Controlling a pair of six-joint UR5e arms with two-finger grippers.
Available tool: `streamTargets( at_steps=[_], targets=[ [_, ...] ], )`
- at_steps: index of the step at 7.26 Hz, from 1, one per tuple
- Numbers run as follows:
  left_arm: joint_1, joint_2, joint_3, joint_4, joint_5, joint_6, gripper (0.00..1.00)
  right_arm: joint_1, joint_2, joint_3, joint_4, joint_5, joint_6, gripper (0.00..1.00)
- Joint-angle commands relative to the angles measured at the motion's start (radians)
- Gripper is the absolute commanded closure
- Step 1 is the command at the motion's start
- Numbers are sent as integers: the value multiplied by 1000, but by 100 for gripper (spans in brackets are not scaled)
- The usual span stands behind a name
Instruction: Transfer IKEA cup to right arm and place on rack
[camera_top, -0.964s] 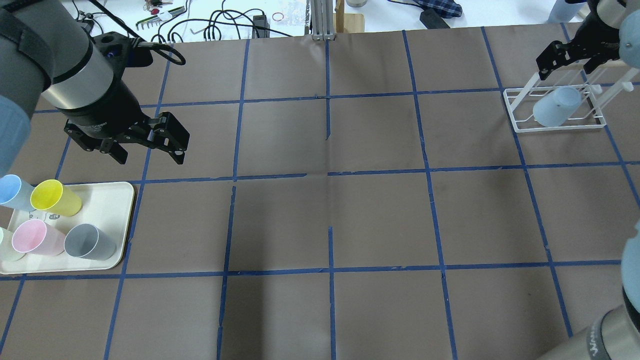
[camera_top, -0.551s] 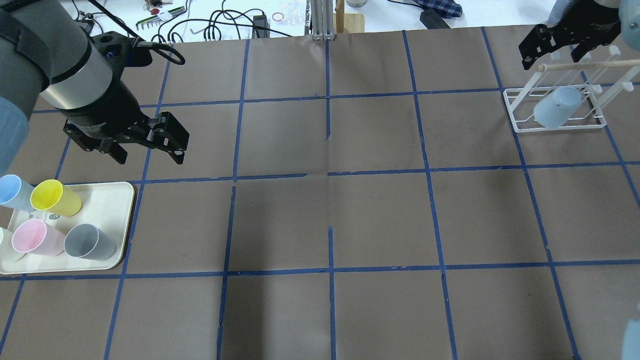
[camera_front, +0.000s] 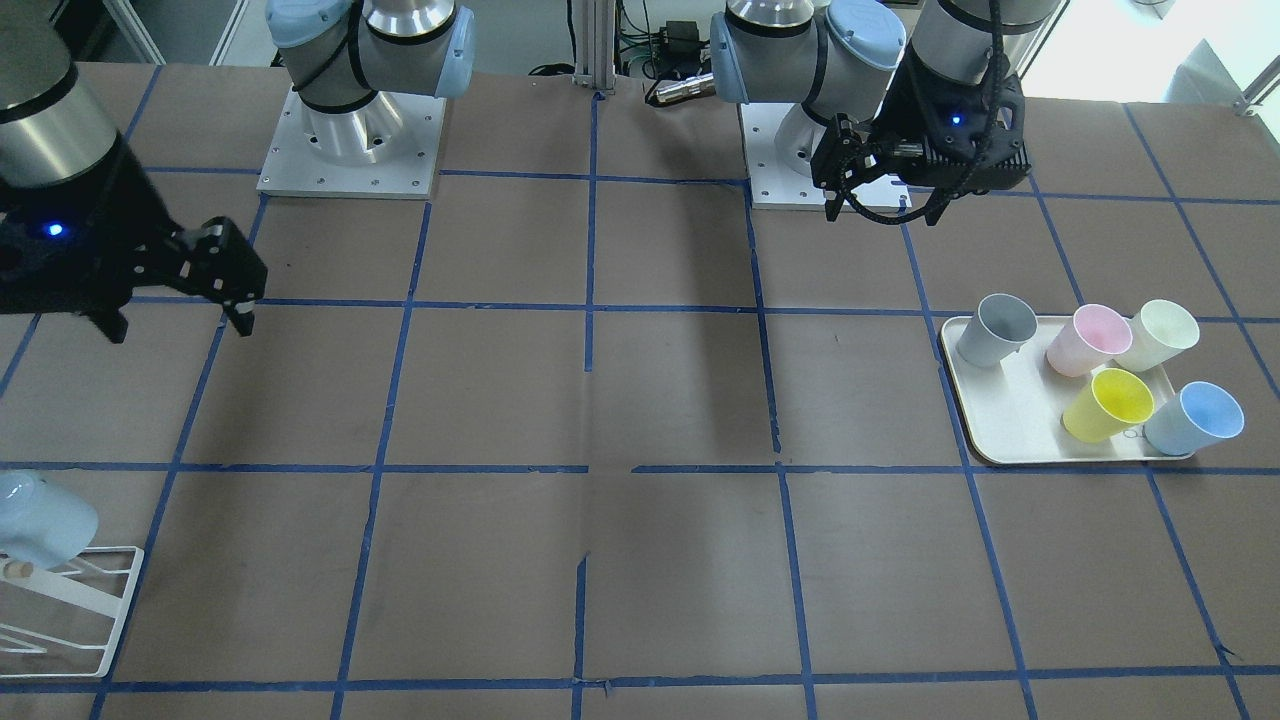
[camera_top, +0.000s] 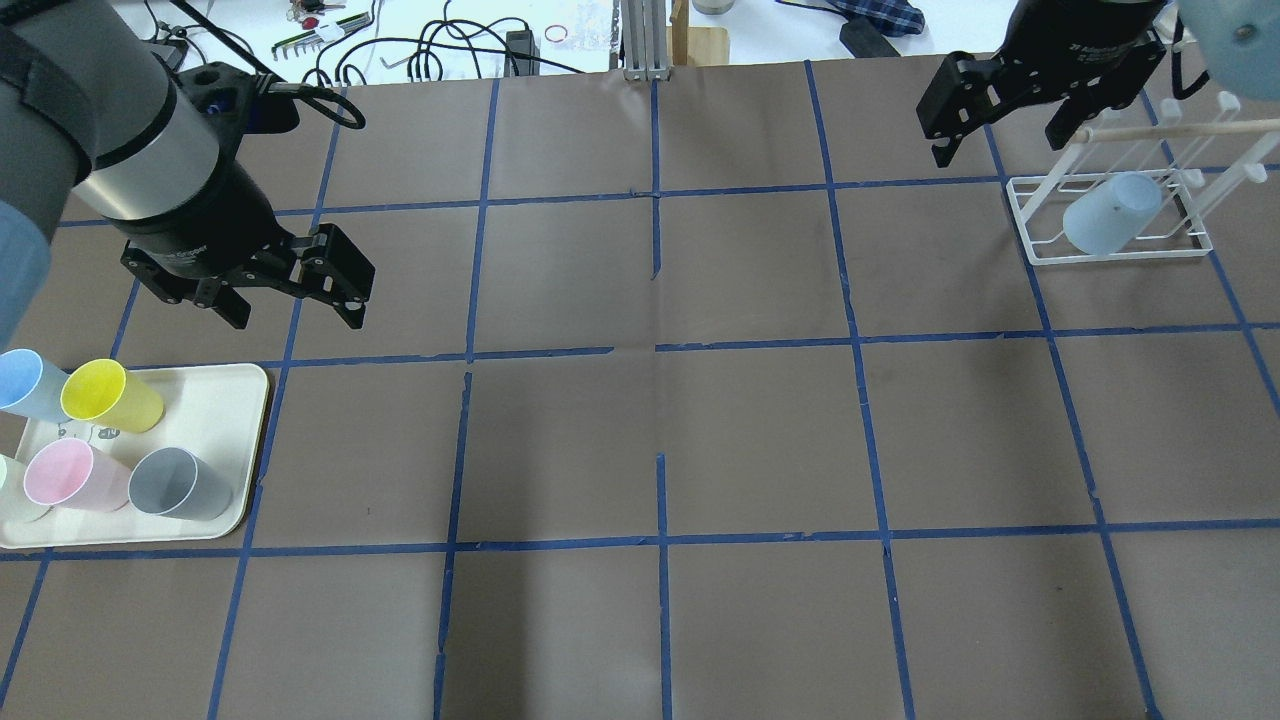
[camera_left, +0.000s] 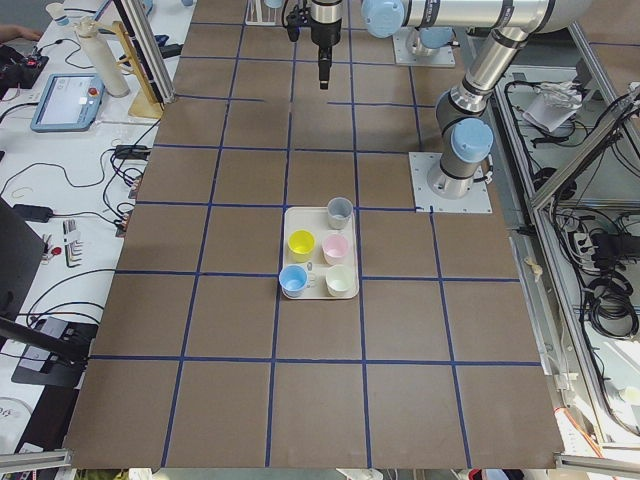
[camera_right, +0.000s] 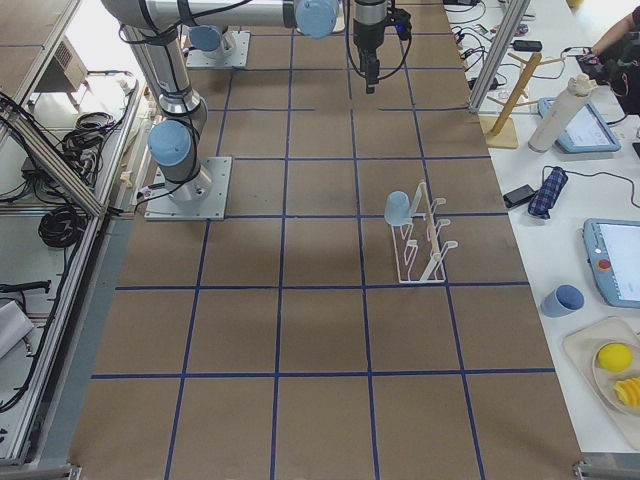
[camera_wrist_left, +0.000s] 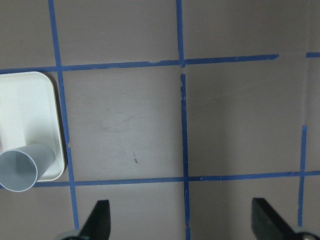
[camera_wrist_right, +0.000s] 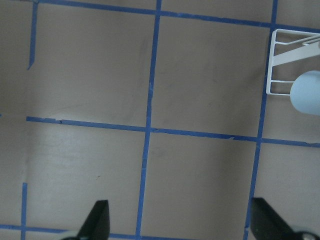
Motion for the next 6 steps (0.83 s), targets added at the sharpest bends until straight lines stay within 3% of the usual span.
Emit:
streamTargets(
  at_steps=[1,6],
  targets=[
    [1,0,0,1,-1,1,0,42,-46,2,83,7,64,0],
    [1,-1,0,10,-5,-1,0,87,-21,2,2,-3,174,0]
  ],
)
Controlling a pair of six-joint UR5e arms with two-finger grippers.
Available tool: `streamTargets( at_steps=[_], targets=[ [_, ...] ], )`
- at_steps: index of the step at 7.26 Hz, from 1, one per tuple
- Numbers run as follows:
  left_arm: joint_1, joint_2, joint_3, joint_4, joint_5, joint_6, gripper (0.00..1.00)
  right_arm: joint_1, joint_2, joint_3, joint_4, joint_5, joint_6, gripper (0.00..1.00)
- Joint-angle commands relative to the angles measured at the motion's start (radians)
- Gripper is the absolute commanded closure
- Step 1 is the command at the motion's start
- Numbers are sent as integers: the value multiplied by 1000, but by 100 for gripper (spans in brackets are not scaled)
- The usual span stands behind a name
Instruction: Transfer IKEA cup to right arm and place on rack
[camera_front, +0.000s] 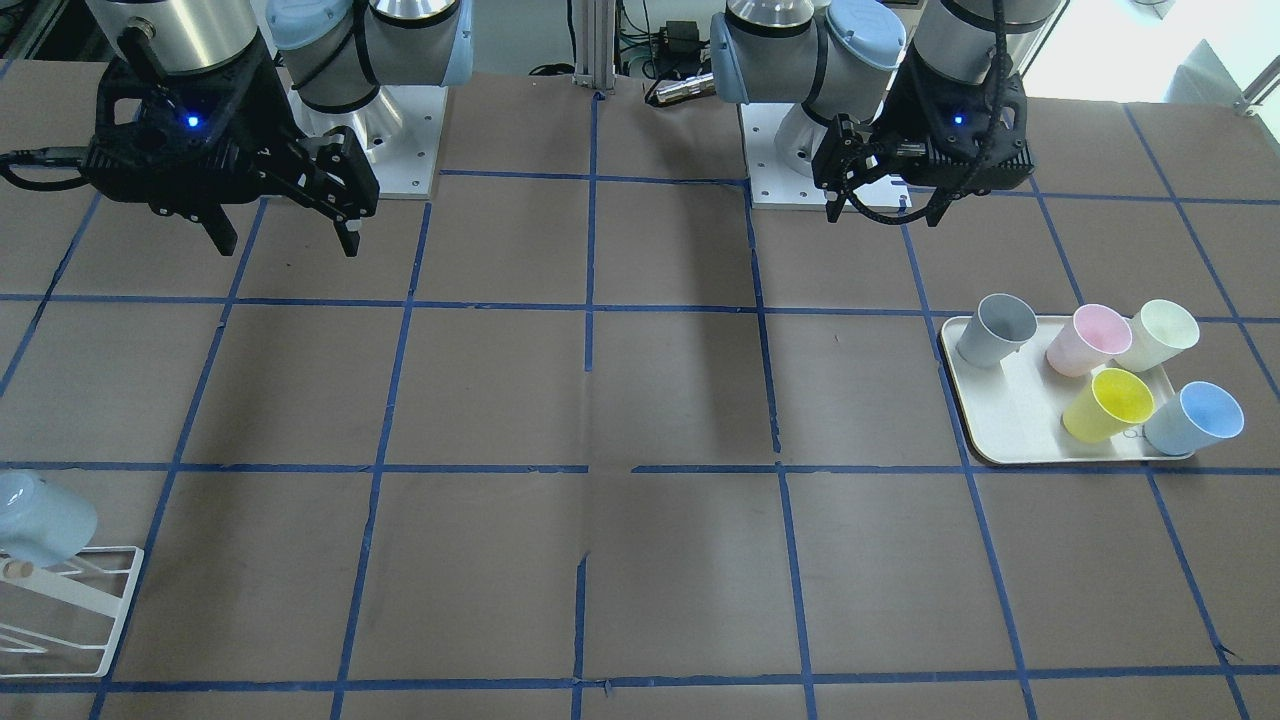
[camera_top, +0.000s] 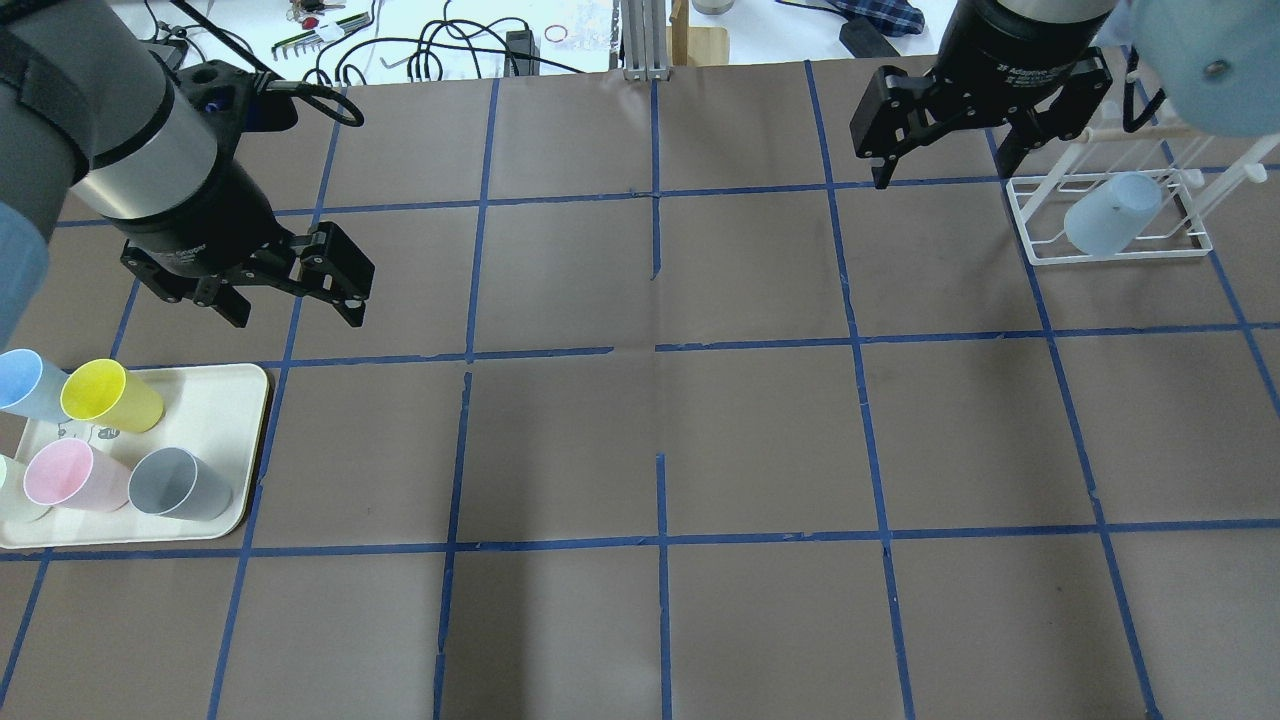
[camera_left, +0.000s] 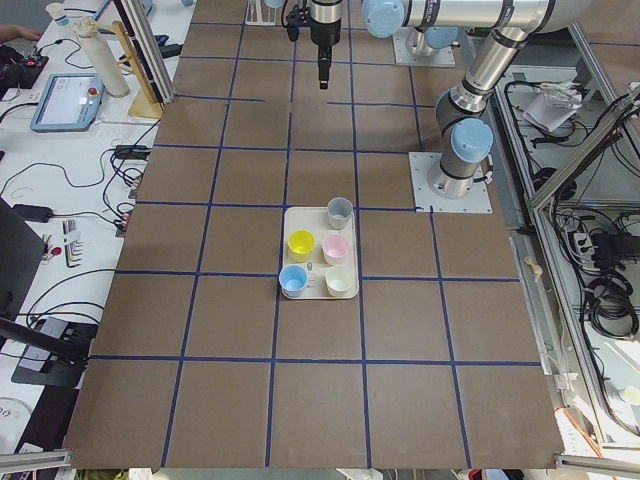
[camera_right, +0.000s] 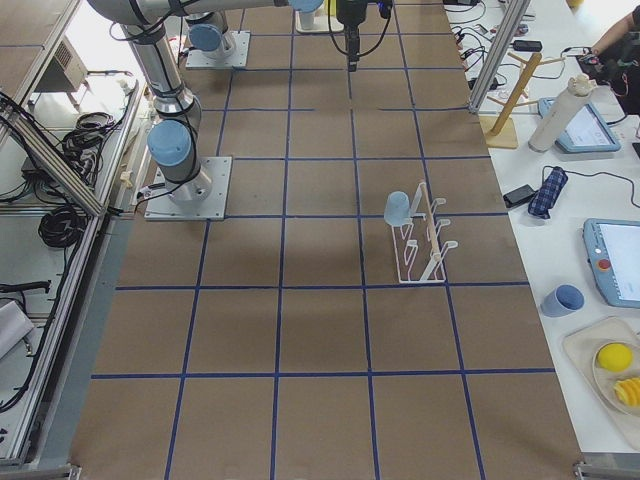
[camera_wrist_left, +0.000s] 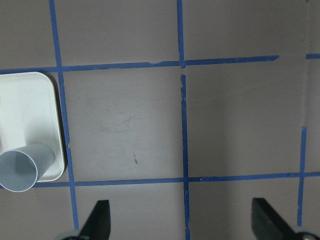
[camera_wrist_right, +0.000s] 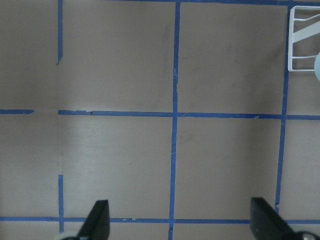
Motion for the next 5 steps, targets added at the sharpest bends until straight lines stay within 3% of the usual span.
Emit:
streamTargets(
  at_steps=[1,5],
  targets=[
    [0,-1,0,4,1,0,0,1,3,0,-9,-3,6,0],
    [2,-1,0,4,1,1,0,1,-2,3,-1,-1,2,0]
  ],
)
